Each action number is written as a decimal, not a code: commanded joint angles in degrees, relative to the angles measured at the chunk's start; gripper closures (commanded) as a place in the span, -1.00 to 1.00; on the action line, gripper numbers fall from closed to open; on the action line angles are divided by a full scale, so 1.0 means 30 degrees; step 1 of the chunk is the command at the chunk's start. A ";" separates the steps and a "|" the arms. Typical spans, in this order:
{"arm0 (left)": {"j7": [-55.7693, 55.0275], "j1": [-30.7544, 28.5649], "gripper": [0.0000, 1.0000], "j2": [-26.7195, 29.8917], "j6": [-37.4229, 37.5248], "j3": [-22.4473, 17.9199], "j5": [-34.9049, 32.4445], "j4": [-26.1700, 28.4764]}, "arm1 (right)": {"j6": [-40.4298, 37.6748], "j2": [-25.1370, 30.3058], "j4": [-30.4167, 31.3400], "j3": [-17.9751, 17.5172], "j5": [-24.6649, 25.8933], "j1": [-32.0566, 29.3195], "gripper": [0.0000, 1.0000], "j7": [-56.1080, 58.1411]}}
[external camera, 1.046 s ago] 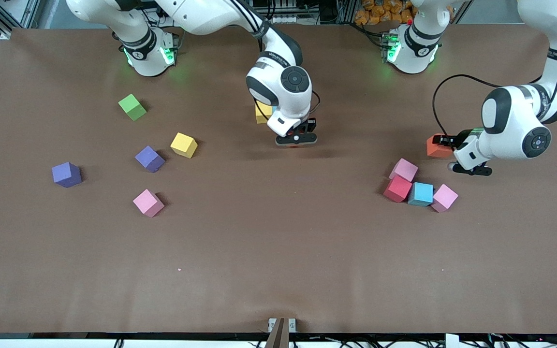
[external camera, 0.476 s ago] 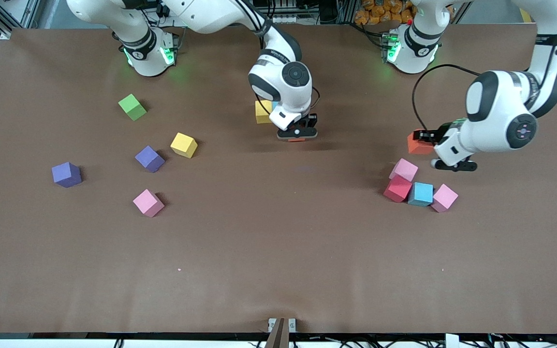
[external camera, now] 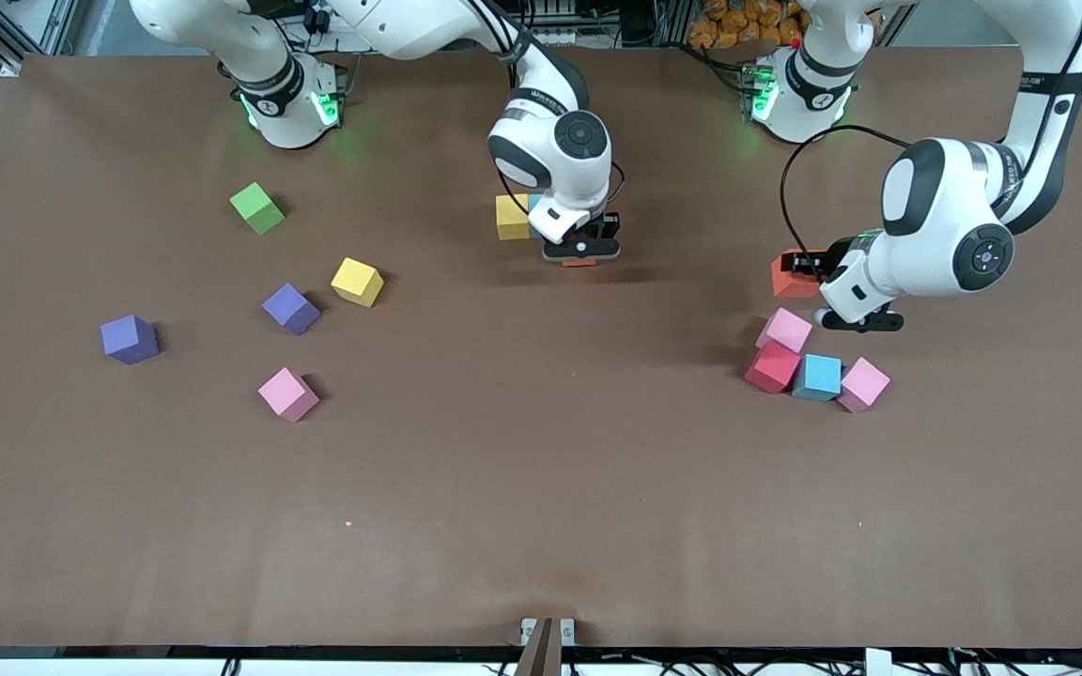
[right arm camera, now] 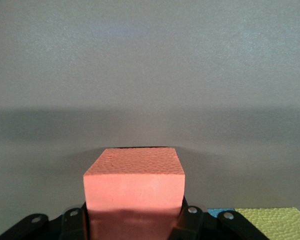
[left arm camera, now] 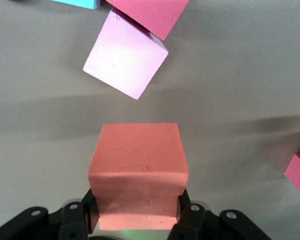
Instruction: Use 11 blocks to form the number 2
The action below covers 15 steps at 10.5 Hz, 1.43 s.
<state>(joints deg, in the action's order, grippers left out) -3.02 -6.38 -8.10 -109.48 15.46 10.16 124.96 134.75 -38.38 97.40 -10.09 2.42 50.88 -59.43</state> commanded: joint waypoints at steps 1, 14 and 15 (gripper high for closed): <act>-0.1125 0.0716 0.38 -0.0260 0.0050 -0.0057 0.0422 -0.0373 | 0.0462 0.0254 0.0406 0.0228 0.0131 0.0296 0.56 -0.0433; -0.7253 0.3884 0.47 -0.1139 -0.1152 0.0294 0.1182 -0.0842 | 0.1314 0.0749 0.1168 0.0287 0.0864 0.0326 -1.00 -0.0580; -0.7778 0.3884 0.49 -0.1110 -0.1152 0.0527 0.1184 -0.0900 | 0.1226 0.1216 0.1196 0.0287 0.0835 0.0210 -1.00 -0.0580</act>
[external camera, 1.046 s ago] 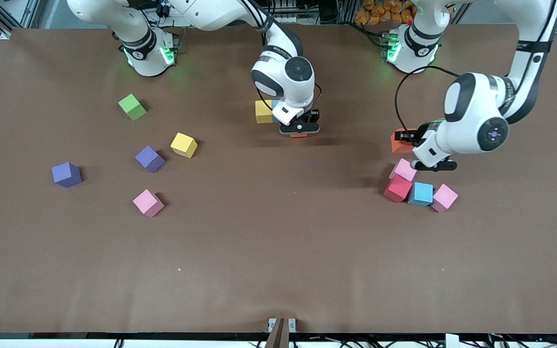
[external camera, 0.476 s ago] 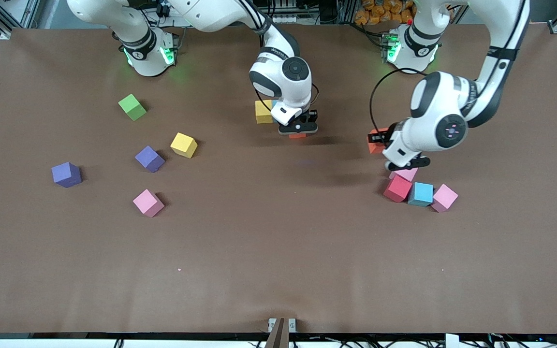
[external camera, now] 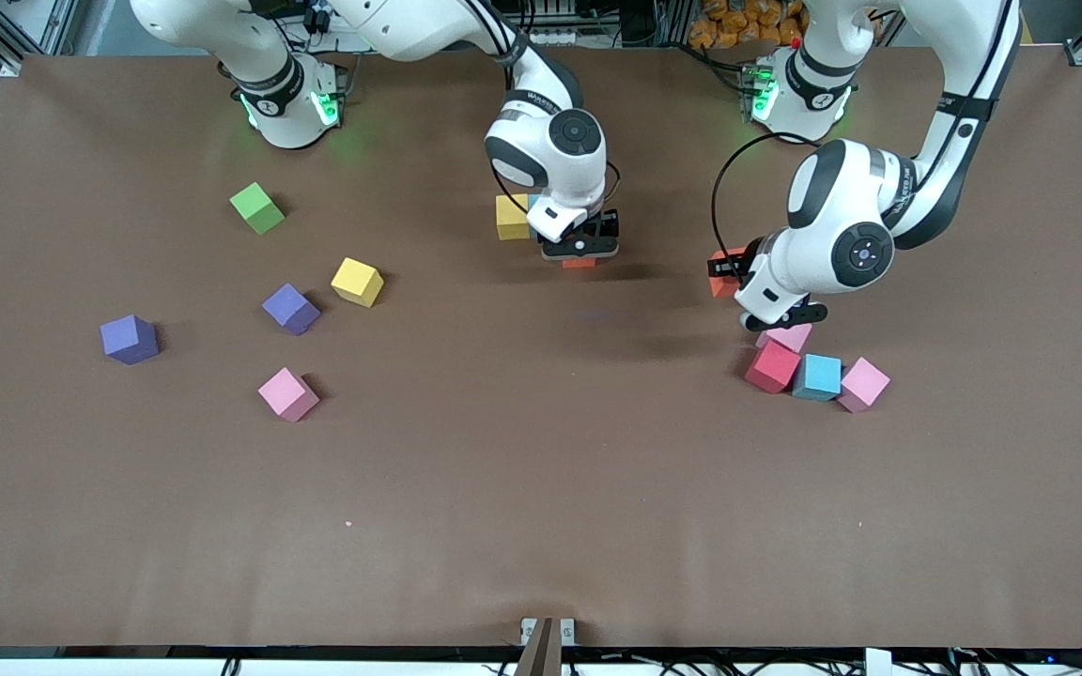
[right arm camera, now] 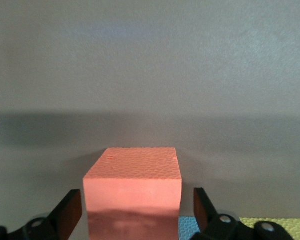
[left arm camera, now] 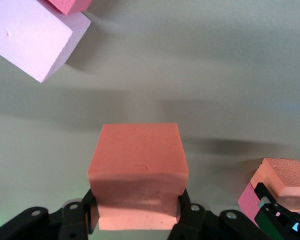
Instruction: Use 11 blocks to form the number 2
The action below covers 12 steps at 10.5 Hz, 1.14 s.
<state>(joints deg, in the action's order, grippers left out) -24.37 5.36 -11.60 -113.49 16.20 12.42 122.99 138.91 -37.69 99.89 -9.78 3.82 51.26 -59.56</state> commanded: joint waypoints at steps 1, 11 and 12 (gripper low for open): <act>-0.1129 -0.0030 0.48 0.0058 0.0183 0.0604 0.0432 -0.0331 | -0.0797 0.1687 0.0336 0.0185 0.0339 -0.0180 -1.00 -0.0537; -0.6290 0.4389 0.49 -0.3772 -0.1572 0.0813 -0.0647 -0.5275 | -0.4523 0.3775 0.0219 0.0156 0.0280 -1.1099 -1.00 0.8757; -0.6174 0.4655 0.52 -0.4504 -0.1575 0.0842 -0.1812 -0.6153 | -0.4524 0.3687 0.0248 0.0156 0.0280 -1.1806 -1.00 1.0577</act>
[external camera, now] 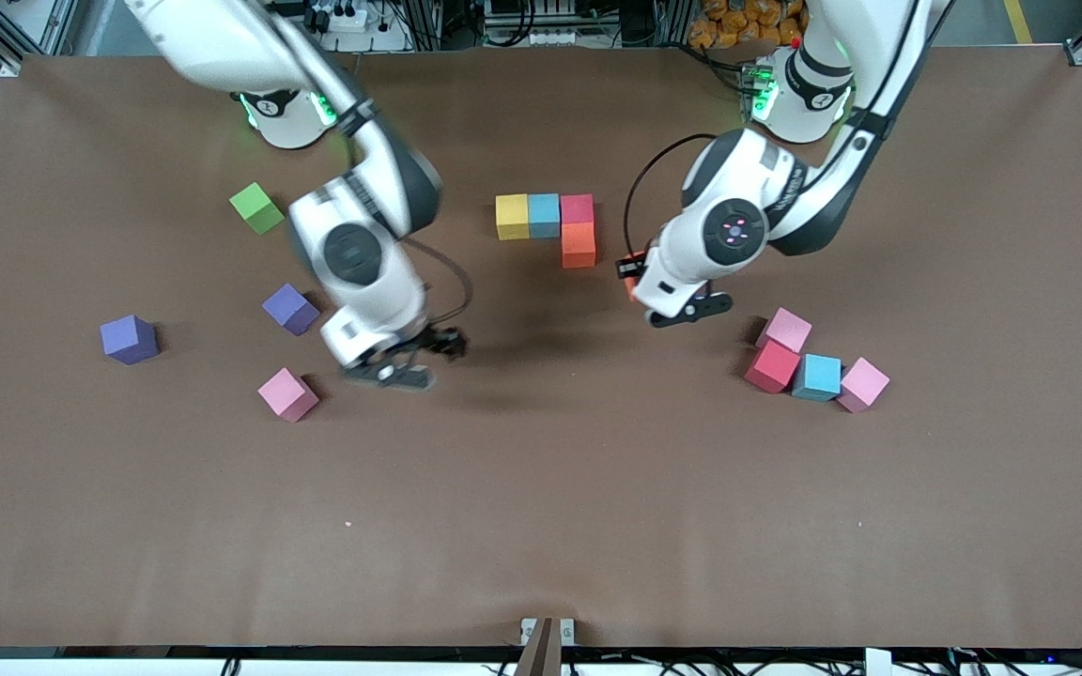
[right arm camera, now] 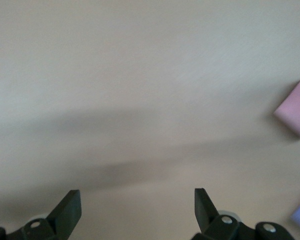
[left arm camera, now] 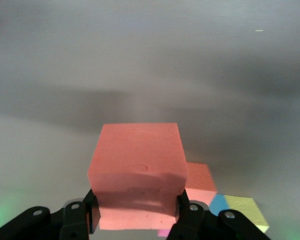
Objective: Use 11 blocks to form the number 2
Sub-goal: 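Grasp the lavender cube with the right gripper while the left gripper holds orange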
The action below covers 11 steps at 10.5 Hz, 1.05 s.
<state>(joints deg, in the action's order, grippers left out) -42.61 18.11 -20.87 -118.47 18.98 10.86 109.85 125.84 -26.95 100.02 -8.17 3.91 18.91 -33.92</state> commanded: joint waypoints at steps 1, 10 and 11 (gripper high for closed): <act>-0.0066 0.0465 0.53 -0.2118 0.0086 -0.0058 -0.2177 -0.2478 | -0.0171 -0.0037 0.0263 -0.0353 0.0279 -0.1610 -1.00 0.3703; -0.0123 0.3395 0.60 -0.5113 -0.0383 -0.0058 -0.3035 -0.3657 | 0.2341 -0.0097 0.2838 -0.0353 0.0865 -0.6650 -1.00 1.6625; -0.0153 0.3482 0.60 -0.5143 -0.0412 -0.0058 -0.3006 -0.3657 | 0.2581 -0.0126 0.2957 -0.0353 0.0865 -0.6800 -1.00 1.7887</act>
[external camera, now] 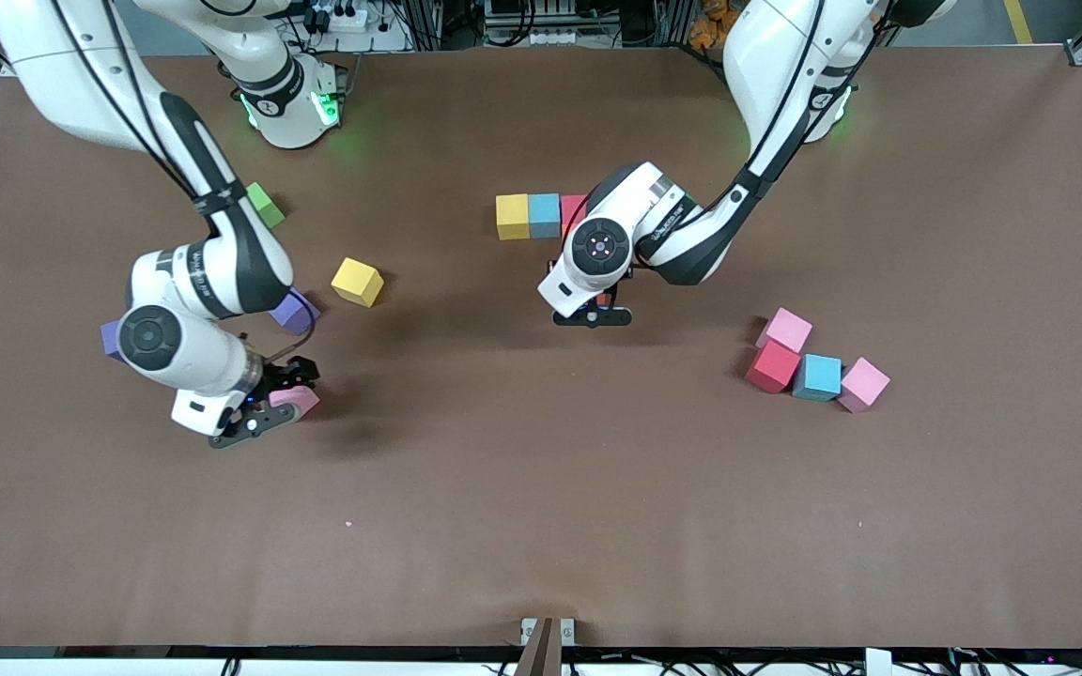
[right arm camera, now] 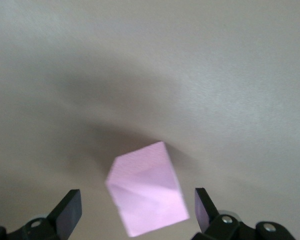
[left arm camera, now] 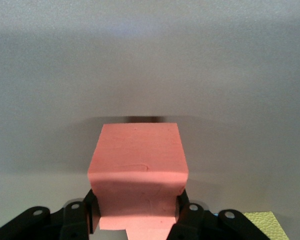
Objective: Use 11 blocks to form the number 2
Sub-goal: 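Grasp the lavender cube with the right gripper while the left gripper holds orange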
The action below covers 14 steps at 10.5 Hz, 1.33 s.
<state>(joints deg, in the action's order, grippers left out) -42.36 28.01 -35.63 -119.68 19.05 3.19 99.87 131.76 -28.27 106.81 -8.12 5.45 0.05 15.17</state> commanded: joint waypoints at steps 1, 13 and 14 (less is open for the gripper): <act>-0.0235 0.0186 0.60 -0.0281 -0.0126 -0.0079 -0.0333 -0.0332 | 0.0668 0.0254 0.0813 -0.0371 0.0350 -0.0542 -1.00 0.2202; -0.0440 0.0332 0.57 0.0128 -0.1855 0.0271 -0.0214 0.1600 | 0.5237 -0.0859 0.3040 -0.0371 0.2282 -0.0835 -1.00 0.2327; -0.0469 0.0332 0.56 0.0186 -0.1856 0.0301 -0.0214 0.1630 | 0.5239 -0.0860 0.3011 -0.0371 0.2283 -0.0807 -0.93 0.2617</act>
<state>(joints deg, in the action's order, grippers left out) -42.65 28.96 -36.38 -124.10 19.60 3.19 102.32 146.44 -30.92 115.25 -8.40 10.69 -1.03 22.07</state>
